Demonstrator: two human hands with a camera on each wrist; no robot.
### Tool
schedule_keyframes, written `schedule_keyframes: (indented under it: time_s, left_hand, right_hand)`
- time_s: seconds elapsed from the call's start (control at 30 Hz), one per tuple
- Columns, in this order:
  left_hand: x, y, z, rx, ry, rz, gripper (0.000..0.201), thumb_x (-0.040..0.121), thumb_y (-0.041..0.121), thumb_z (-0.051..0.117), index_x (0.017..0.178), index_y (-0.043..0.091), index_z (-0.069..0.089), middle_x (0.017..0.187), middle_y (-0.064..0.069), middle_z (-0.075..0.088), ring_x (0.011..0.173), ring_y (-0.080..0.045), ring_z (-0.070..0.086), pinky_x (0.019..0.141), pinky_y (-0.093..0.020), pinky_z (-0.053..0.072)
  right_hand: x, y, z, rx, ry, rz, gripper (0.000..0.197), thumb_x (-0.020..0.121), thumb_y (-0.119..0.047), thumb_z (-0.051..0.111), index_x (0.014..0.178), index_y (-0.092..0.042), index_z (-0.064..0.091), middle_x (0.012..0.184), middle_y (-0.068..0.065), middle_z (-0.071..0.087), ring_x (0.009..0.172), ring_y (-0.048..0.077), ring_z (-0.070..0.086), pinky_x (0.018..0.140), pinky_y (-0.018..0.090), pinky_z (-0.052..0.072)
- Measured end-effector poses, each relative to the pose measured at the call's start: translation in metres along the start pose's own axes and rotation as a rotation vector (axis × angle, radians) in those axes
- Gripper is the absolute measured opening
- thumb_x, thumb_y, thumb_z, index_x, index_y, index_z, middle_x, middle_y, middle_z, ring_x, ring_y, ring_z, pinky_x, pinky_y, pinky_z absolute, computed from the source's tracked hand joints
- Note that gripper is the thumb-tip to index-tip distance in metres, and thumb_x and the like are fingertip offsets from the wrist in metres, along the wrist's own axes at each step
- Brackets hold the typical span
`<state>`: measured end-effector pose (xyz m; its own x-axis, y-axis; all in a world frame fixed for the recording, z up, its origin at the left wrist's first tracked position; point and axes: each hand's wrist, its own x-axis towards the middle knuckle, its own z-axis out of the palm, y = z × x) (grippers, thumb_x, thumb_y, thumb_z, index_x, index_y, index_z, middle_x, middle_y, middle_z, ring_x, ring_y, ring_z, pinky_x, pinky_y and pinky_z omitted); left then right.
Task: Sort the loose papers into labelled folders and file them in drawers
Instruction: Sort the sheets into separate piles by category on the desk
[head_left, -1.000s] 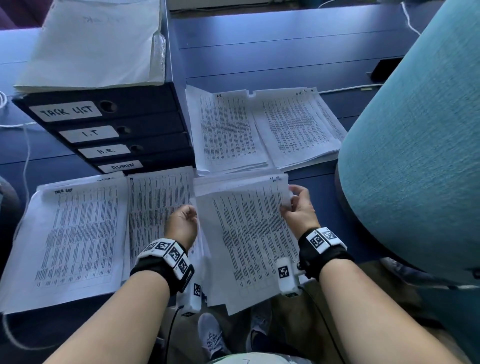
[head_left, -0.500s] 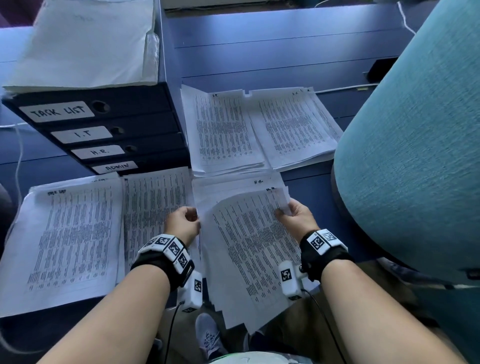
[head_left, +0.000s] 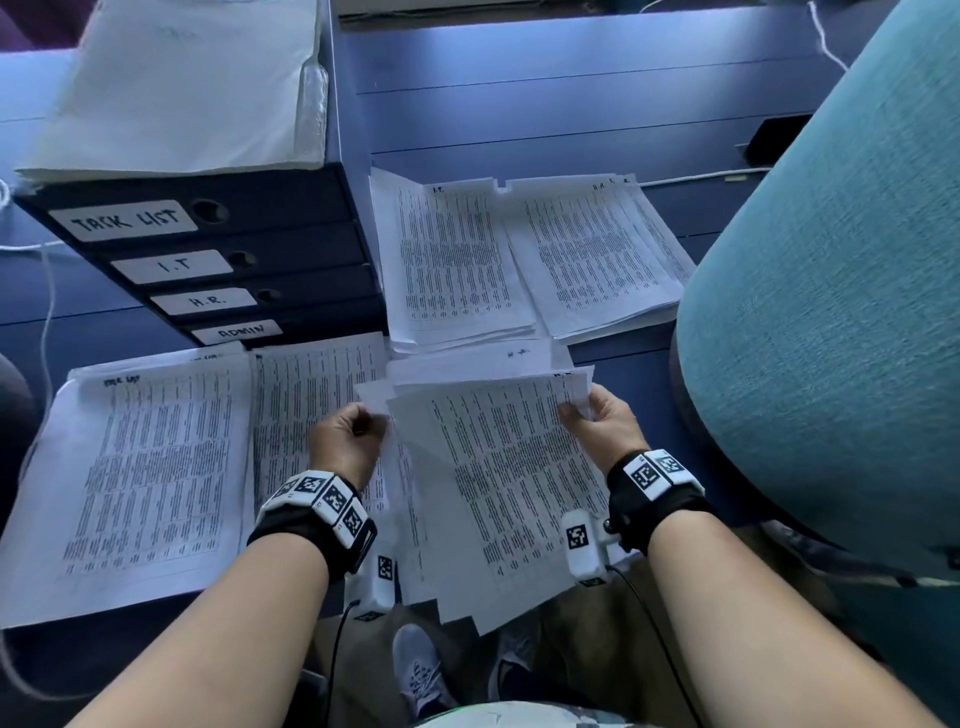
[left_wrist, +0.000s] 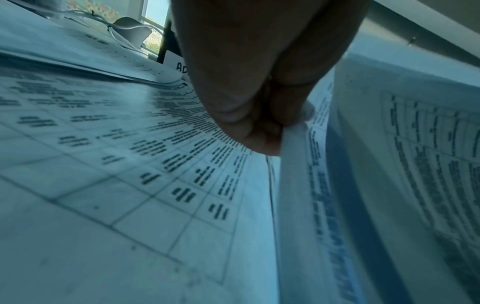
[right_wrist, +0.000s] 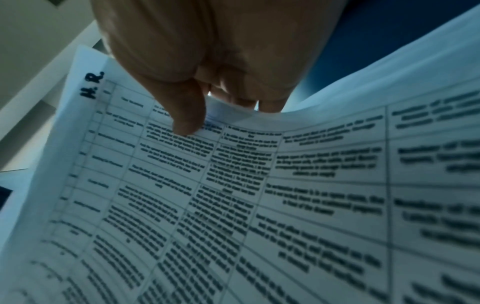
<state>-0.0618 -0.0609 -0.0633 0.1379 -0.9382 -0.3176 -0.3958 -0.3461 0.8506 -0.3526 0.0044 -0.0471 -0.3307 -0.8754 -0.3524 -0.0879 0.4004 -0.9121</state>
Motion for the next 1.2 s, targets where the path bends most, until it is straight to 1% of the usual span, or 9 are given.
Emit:
schedule_keyframes:
  time_s: [0.1,0.23,0.33,0.4,0.5,0.67,0.93,1.07,1.2]
  left_hand:
    - [-0.004,0.007,0.008,-0.112,-0.130,-0.078,0.035,0.086,-0.018,0.054,0.073,0.011,0.069,0.079,-0.010,0.072,0.079,-0.027,0.066,0.076,-0.042,0.058]
    - [-0.003,0.008,0.013,-0.041,-0.075,-0.124,0.029,0.090,-0.011,0.053,0.096,0.013,0.068,0.101,-0.010,0.069,0.087,-0.025,0.065,0.087,-0.044,0.057]
    - [-0.002,0.011,0.016,-0.069,-0.101,-0.137,0.028,0.093,-0.008,0.051,0.111,0.010,0.062,0.104,-0.007,0.065,0.092,-0.025,0.065,0.085,-0.046,0.057]
    - [-0.002,0.012,0.017,-0.082,-0.117,-0.164,0.028,0.093,-0.005,0.054,0.116,0.011,0.059,0.104,-0.006,0.063,0.096,-0.026,0.066,0.083,-0.047,0.058]
    - [-0.002,0.011,0.018,-0.069,-0.120,-0.176,0.024,0.089,0.004,0.065,0.108,0.017,0.059,0.108,-0.007,0.066,0.097,-0.029,0.067,0.083,-0.049,0.058]
    - [-0.004,0.012,0.020,0.014,-0.111,-0.165,0.024,0.082,-0.005,0.068,0.086,0.017,0.060,0.092,-0.008,0.068,0.087,-0.028,0.068,0.077,-0.044,0.060]
    - [-0.001,0.011,0.007,0.199,0.011,-0.048,0.007,0.086,0.012,0.070,0.086,0.019,0.068,0.088,-0.003,0.072,0.081,-0.026,0.068,0.079,-0.041,0.058]
    - [-0.004,0.011,0.002,0.098,0.143,-0.036,0.014,0.087,0.015,0.071,0.076,0.023,0.067,0.081,-0.004,0.072,0.071,-0.023,0.063,0.075,-0.038,0.058]
    - [-0.005,0.013,-0.002,-0.001,0.103,-0.001,0.012,0.088,0.011,0.068,0.077,0.014,0.066,0.079,-0.007,0.069,0.074,-0.024,0.062,0.076,-0.039,0.056]
  right_hand:
    - [0.000,-0.004,0.004,0.004,-0.008,-0.003,0.022,0.090,-0.001,0.058,0.098,-0.022,0.059,0.091,-0.001,0.070,0.089,0.017,0.066,0.080,0.030,0.055]
    - [0.001,0.000,0.006,-0.082,0.040,0.031,0.046,0.088,0.001,0.054,0.119,-0.031,0.044,0.092,-0.002,0.070,0.089,0.014,0.068,0.074,0.029,0.056]
    - [0.002,0.007,0.007,-0.201,0.075,0.059,0.029,0.088,0.002,0.051,0.100,-0.021,0.063,0.098,0.003,0.068,0.095,0.021,0.066,0.073,0.030,0.057]
    - [0.000,0.009,0.008,-0.189,0.061,0.091,0.030,0.086,0.004,0.051,0.091,-0.020,0.067,0.099,0.002,0.068,0.094,0.017,0.066,0.068,0.023,0.055]
    - [-0.003,0.008,0.008,-0.109,0.029,0.115,0.030,0.087,0.004,0.053,0.093,-0.021,0.069,0.097,-0.003,0.071,0.091,0.010,0.067,0.065,0.015,0.052]
    - [-0.001,0.002,-0.001,0.039,0.015,0.148,0.023,0.085,0.007,0.059,0.098,-0.010,0.068,0.101,0.009,0.072,0.097,0.021,0.067,0.083,0.032,0.055]
    - [0.005,0.000,-0.001,-0.013,0.056,0.080,0.011,0.091,-0.009,0.060,0.093,-0.019,0.063,0.099,0.004,0.071,0.100,0.022,0.066,0.090,0.040,0.052]
    - [0.006,-0.002,0.000,-0.036,0.068,0.055,0.014,0.091,-0.012,0.061,0.095,-0.025,0.065,0.102,0.003,0.070,0.101,0.022,0.065,0.094,0.044,0.051]
    - [0.006,-0.004,0.002,0.000,0.045,0.034,0.019,0.089,-0.013,0.063,0.092,-0.032,0.067,0.104,-0.001,0.071,0.103,0.021,0.065,0.096,0.047,0.050]
